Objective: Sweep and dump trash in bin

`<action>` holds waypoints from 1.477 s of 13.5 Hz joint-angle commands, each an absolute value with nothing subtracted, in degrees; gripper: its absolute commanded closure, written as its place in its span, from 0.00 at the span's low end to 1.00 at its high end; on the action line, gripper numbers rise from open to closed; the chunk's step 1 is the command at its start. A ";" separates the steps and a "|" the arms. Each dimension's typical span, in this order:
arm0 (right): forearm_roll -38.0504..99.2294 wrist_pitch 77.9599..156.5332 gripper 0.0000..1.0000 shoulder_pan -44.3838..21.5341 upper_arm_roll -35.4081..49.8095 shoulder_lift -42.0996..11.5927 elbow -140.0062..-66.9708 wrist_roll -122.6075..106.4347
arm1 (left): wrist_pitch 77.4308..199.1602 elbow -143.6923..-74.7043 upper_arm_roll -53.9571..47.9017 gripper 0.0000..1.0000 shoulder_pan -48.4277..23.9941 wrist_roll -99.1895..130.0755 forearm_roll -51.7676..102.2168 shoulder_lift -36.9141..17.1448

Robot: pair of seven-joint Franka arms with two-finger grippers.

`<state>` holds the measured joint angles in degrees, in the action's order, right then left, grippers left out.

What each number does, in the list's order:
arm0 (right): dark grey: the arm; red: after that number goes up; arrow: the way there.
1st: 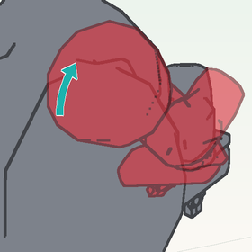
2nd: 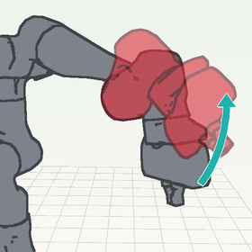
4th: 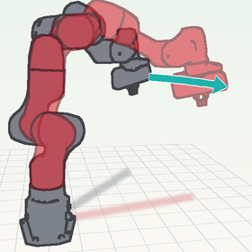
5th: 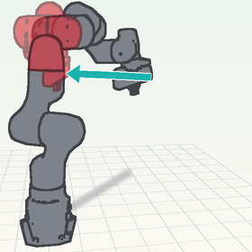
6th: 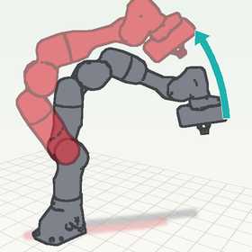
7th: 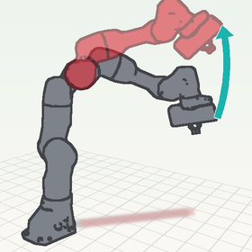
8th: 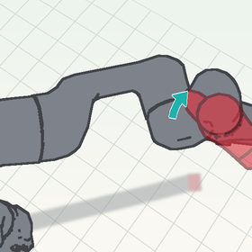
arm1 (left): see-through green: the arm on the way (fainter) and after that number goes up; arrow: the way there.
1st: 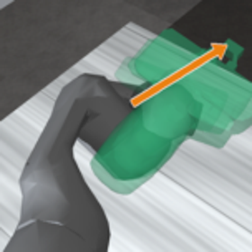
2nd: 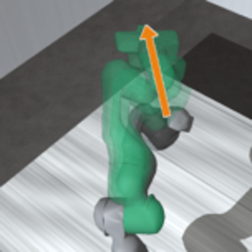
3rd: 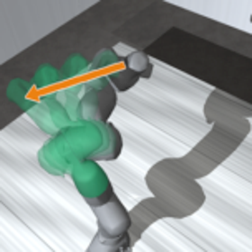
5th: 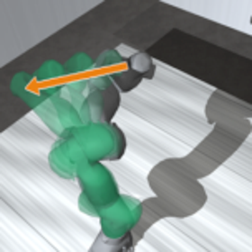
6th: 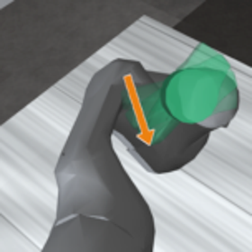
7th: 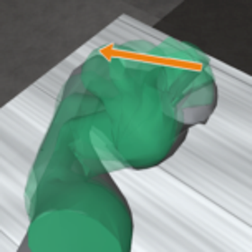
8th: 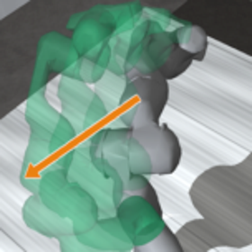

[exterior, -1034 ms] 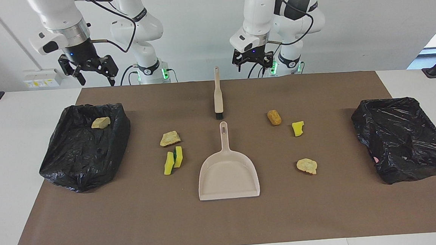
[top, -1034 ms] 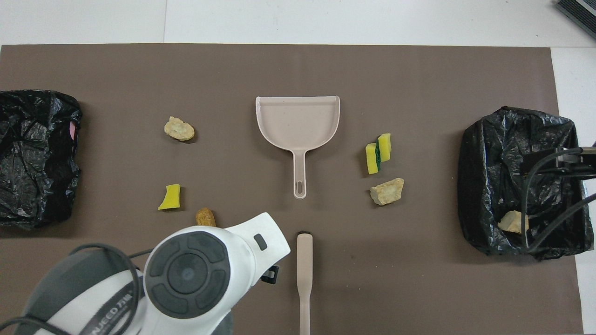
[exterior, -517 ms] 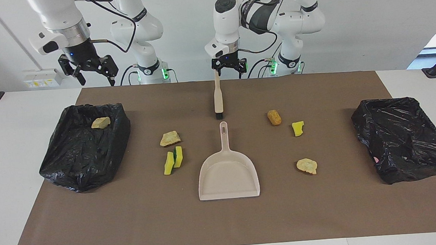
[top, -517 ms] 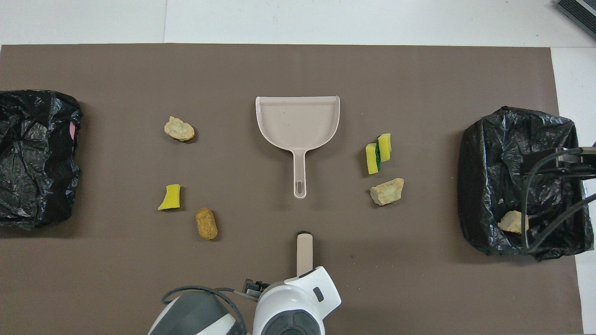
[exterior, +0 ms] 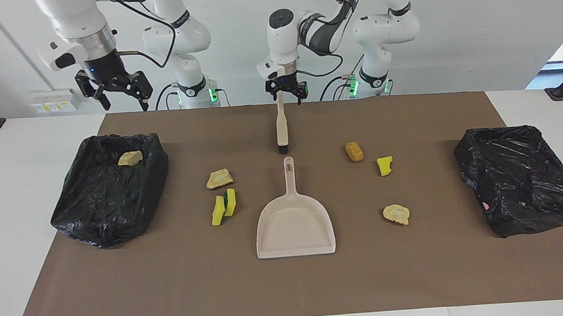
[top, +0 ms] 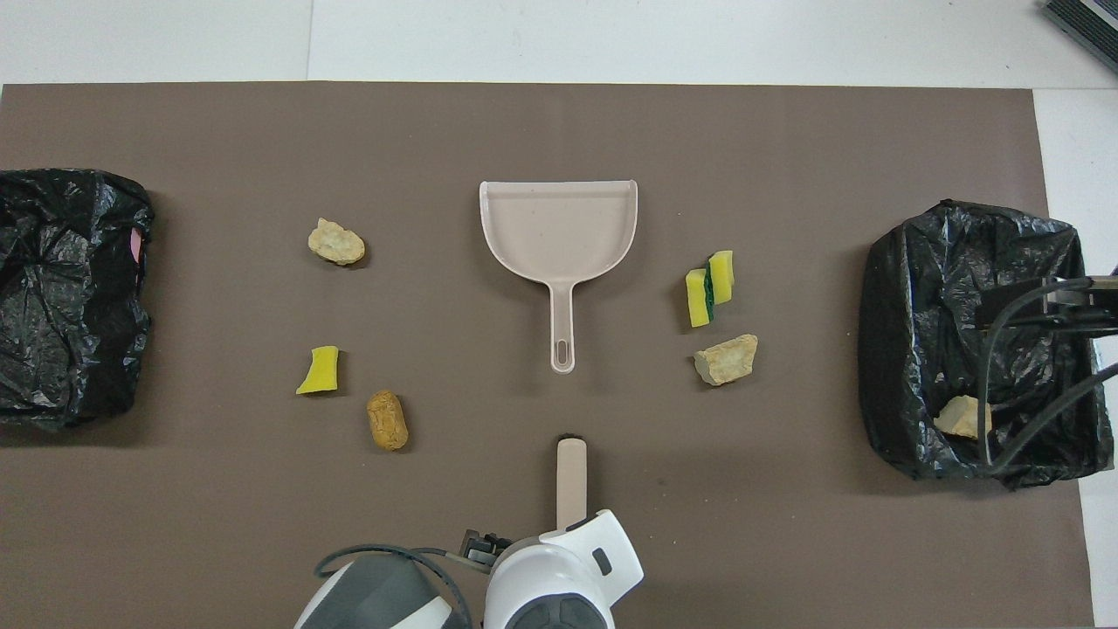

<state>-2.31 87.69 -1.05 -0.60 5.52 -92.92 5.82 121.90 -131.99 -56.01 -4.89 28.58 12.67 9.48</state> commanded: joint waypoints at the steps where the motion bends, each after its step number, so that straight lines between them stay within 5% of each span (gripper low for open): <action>1: -2.29 86.22 0.00 -0.35 -0.62 5.01 -91.76 4.13 | 123.66 -133.58 -58.44 0.00 -4.66 30.32 13.54 8.61; 9: -2.29 85.43 0.00 0.62 -0.53 5.63 -92.55 3.78 | 127.27 -135.09 -61.17 0.02 -5.27 34.45 13.80 5.71; 11: -2.29 85.52 0.00 0.62 -0.53 5.63 -92.46 3.69 | 127.27 -135.09 -61.17 0.54 -4.40 34.01 13.80 5.02; 14: -2.37 85.87 0.00 0.70 -0.53 5.54 -92.37 3.87 | 126.48 -135.09 -61.08 0.79 -4.04 33.93 13.62 5.01; 20: -1.85 88.93 0.00 -0.35 0.26 5.71 -94.38 3.87 | 123.68 -134.12 -60.21 0.97 0.08 33.14 12.83 5.80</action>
